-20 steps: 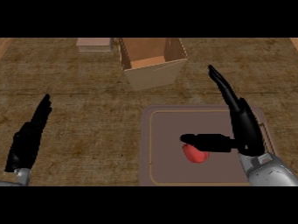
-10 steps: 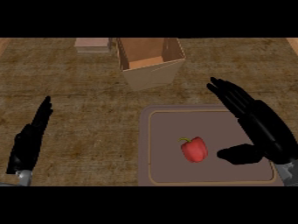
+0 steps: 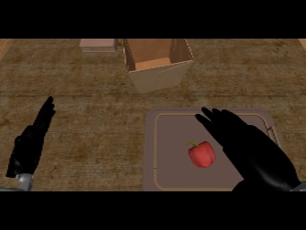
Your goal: Pick the bell pepper from the tray and place it in the cardboard box
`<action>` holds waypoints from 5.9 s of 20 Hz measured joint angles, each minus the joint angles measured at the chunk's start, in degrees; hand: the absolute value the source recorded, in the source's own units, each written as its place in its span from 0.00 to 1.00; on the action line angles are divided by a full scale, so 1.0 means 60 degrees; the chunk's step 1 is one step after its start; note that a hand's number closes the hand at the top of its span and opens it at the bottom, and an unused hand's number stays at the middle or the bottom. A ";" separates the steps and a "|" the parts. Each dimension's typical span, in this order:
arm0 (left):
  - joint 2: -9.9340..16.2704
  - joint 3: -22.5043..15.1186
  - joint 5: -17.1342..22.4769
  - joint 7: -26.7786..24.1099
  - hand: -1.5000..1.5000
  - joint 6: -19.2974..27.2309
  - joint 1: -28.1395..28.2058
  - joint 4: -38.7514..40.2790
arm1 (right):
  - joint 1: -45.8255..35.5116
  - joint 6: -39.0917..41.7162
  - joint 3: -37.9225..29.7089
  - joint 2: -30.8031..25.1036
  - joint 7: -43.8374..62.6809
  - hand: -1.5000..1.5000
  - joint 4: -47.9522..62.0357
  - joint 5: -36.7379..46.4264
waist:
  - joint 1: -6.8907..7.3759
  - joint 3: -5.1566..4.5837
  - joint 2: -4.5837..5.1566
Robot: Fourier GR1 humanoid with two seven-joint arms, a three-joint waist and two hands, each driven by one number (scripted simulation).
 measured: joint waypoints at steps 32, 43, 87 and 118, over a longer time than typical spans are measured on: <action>-0.1261 0.1545 -0.1280 -0.0019 0.50 -0.1528 -0.0070 0.0229 | 0.2112 0.1778 -0.0772 0.3920 -0.0372 0.00 0.1644 0.4674 | 0.0016 0.0027 0.0050; -0.1755 0.1813 -0.1854 0.0023 0.50 -0.1767 0.0016 0.0115 | 0.2399 0.1931 -0.1465 0.4513 -0.1474 0.00 0.2328 0.5500 | 0.0016 0.0027 0.0050; -0.2506 0.1299 -0.2510 0.0286 0.50 -0.2430 -0.0869 -0.0320 | -0.4482 0.1783 -0.6346 0.1608 -1.3866 1.00 0.9885 0.1657 | 0.1509 0.0089 0.0635; -0.2463 0.1722 -0.2560 0.0200 0.50 -0.2256 -0.0788 0.0152 | -0.9351 0.1226 -0.4156 0.4967 -1.4369 1.00 1.5910 0.1100 | 0.0884 0.0019 0.0344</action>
